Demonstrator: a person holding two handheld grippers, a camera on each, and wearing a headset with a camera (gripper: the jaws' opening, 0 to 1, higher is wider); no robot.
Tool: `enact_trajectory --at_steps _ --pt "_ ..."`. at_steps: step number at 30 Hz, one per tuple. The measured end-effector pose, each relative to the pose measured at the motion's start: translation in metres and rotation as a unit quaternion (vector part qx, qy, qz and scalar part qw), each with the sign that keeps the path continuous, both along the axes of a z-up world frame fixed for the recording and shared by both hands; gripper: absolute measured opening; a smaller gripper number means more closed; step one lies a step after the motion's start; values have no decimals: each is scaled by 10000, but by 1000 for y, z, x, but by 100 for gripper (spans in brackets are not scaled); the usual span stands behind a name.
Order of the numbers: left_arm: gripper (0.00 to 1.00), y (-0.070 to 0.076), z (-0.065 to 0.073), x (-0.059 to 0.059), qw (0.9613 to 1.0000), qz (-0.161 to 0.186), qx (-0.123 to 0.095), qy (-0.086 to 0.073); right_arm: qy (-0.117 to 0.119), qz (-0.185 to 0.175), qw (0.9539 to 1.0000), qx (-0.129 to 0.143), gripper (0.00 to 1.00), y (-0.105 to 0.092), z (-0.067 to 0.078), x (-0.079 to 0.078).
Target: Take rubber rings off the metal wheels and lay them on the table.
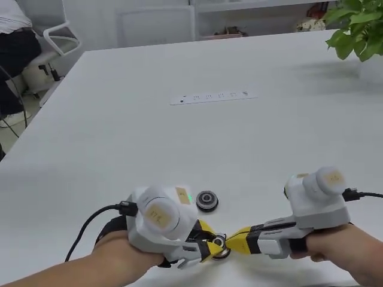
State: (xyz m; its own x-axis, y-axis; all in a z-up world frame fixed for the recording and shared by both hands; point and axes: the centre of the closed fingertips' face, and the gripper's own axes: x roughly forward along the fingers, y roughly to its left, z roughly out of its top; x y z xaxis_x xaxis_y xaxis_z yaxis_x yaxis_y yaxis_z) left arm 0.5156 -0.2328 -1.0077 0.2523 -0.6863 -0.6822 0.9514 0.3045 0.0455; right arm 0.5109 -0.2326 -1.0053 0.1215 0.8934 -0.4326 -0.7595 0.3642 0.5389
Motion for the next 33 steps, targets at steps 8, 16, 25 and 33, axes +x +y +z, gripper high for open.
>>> enact_trajectory --at_steps 8,16,25,33 --pt "13 0 0 0 10000 -20 -12 -4 46 11 10000 73 0 1 1 -1" --pt "13 -1 0 -1 10000 -44 -24 -1 66 18 9998 185 0 3 5 -2" --pt "13 -2 0 0 10000 -68 -45 -26 36 190 9992 357 0 7 12 -7" --pt "14 -2 1 0 9999 -72 -100 -20 -119 94 9998 133 0 3 4 -2"
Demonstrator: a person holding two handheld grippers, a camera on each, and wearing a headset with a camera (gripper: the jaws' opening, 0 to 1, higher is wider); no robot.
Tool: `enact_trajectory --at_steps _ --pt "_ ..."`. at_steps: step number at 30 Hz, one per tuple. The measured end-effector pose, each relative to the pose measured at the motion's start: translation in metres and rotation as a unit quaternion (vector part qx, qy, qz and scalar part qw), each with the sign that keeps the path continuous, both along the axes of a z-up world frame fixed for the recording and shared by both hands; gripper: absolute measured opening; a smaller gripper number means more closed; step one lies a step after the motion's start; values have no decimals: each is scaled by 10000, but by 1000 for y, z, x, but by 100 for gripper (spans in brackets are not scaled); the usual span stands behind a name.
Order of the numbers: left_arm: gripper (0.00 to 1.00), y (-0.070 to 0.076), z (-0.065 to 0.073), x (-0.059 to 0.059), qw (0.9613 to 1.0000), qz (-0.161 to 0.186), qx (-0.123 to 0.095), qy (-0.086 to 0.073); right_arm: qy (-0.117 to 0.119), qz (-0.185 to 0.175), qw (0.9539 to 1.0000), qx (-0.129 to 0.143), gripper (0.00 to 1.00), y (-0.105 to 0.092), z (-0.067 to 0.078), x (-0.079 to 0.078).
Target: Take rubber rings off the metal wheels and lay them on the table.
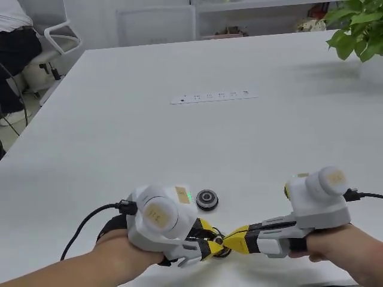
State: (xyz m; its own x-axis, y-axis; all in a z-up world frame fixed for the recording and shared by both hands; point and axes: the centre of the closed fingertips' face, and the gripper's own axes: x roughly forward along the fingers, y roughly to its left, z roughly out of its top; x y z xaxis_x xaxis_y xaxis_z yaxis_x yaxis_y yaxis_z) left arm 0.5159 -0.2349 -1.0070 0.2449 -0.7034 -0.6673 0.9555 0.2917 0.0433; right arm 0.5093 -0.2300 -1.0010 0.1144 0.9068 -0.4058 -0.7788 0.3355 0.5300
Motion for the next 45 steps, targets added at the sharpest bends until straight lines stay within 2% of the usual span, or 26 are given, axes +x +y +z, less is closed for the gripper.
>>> enact_trajectory --at_steps 9,16,22,29,36,45 --pt "15 -1 0 -2 10000 -82 28 37 -27 -58 10000 4 0 -3 0 3" --pt "19 -1 6 -4 9999 -105 -15 67 -32 -147 9999 52 0 -5 2 6" --pt "21 2 15 -4 9999 -91 -52 35 -55 -137 9999 60 0 -5 4 5" --pt "25 5 27 -9 9998 -80 -154 28 -94 -152 9998 99 0 -5 10 8" --pt "30 15 35 -13 9998 -17 -179 20 -89 -111 9998 133 0 -5 15 6" --pt "40 32 48 -12 9994 251 -254 28 -113 -66 9999 111 0 -4 22 9"
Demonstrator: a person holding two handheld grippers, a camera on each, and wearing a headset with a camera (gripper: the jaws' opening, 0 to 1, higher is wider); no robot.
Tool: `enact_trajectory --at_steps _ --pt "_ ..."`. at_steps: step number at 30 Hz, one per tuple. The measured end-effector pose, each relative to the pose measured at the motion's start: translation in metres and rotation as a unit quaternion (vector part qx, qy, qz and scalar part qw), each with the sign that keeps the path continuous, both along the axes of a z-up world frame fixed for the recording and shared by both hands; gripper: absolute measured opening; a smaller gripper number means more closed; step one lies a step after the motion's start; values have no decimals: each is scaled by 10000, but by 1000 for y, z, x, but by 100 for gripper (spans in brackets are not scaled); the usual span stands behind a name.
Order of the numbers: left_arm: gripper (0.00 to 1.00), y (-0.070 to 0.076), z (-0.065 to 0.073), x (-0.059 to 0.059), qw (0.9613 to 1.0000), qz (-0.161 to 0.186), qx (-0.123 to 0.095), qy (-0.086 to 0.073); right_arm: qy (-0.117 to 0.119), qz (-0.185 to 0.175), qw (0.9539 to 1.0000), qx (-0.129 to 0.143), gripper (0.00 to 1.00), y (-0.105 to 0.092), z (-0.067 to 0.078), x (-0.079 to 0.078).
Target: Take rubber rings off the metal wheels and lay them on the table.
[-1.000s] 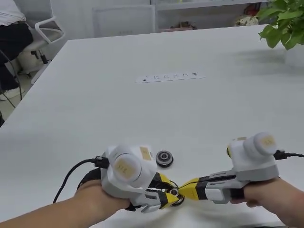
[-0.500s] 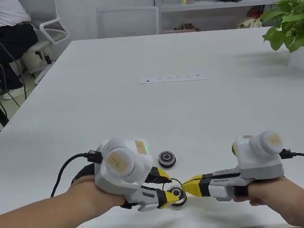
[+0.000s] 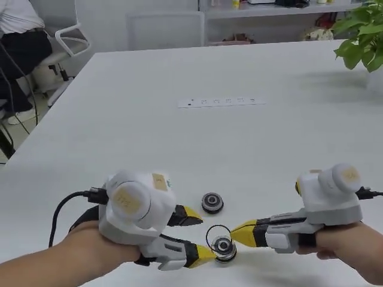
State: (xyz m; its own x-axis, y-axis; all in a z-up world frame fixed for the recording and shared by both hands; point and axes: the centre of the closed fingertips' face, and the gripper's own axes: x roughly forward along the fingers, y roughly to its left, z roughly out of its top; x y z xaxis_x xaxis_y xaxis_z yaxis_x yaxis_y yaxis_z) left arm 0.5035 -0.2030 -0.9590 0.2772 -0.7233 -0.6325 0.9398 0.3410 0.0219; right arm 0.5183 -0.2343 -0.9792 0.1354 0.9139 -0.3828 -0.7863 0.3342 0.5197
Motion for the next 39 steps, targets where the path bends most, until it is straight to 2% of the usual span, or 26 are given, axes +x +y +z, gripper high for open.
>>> enact_trajectory --at_steps 2,7,13,20,27,39 --pt "43 4 3 2 9998 141 -77 84 -11 6 10000 -8 0 1 2 2" --pt "48 15 9 5 9997 250 -55 -3 -75 12 10000 -16 0 4 9 9" --pt "55 28 14 8 9986 509 -160 47 -105 28 9999 -9 0 11 16 13" --pt "64 42 18 10 9976 667 -154 39 -125 30 9999 -48 0 21 21 17" --pt "69 56 20 11 9964 839 -127 24 -80 28 9998 -193 0 28 15 23" --pt "71 72 18 11 9946 1036 -102 33 -37 238 9985 -489 0 43 -1 28"
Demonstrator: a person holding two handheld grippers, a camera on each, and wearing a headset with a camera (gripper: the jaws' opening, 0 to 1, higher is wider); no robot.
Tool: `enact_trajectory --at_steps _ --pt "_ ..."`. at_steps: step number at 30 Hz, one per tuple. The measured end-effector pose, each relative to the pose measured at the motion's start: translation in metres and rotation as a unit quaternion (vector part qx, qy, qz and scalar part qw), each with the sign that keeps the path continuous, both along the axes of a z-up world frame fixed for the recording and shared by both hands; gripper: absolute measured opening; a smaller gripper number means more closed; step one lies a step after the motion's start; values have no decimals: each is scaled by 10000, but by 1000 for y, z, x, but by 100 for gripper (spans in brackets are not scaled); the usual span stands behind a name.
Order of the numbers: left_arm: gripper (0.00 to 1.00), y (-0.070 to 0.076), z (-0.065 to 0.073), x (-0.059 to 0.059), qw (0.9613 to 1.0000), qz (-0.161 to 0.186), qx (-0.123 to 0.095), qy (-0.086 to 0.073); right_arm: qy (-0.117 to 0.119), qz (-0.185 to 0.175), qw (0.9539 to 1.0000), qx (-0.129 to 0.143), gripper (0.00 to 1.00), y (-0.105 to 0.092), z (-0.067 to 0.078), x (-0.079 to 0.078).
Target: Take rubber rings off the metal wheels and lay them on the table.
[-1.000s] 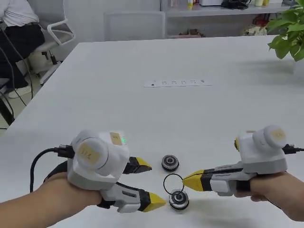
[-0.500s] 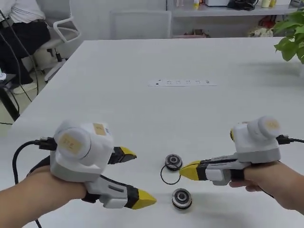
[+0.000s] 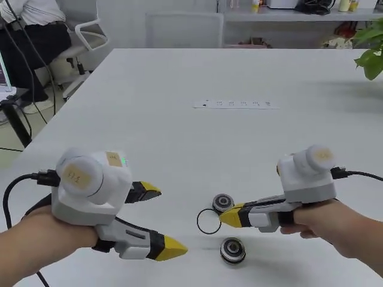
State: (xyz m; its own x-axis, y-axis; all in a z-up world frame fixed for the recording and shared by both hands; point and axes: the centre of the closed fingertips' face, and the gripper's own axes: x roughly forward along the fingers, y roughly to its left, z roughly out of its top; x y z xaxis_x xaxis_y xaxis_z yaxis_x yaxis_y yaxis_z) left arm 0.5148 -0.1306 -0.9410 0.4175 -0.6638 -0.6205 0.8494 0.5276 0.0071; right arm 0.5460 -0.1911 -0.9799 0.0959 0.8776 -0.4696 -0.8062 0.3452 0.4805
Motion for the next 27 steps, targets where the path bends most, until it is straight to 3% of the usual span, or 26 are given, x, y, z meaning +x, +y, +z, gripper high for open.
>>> enact_trajectory --at_steps 10,18,27 --pt "72 6 -2 -1 10000 73 22 14 -34 115 9994 -315 0 10 -17 2" --pt "71 10 -4 0 9999 121 41 17 -77 191 9984 -519 0 16 -23 -2" --pt "71 12 -5 0 9999 140 52 34 -211 76 9976 -661 0 14 -28 6"
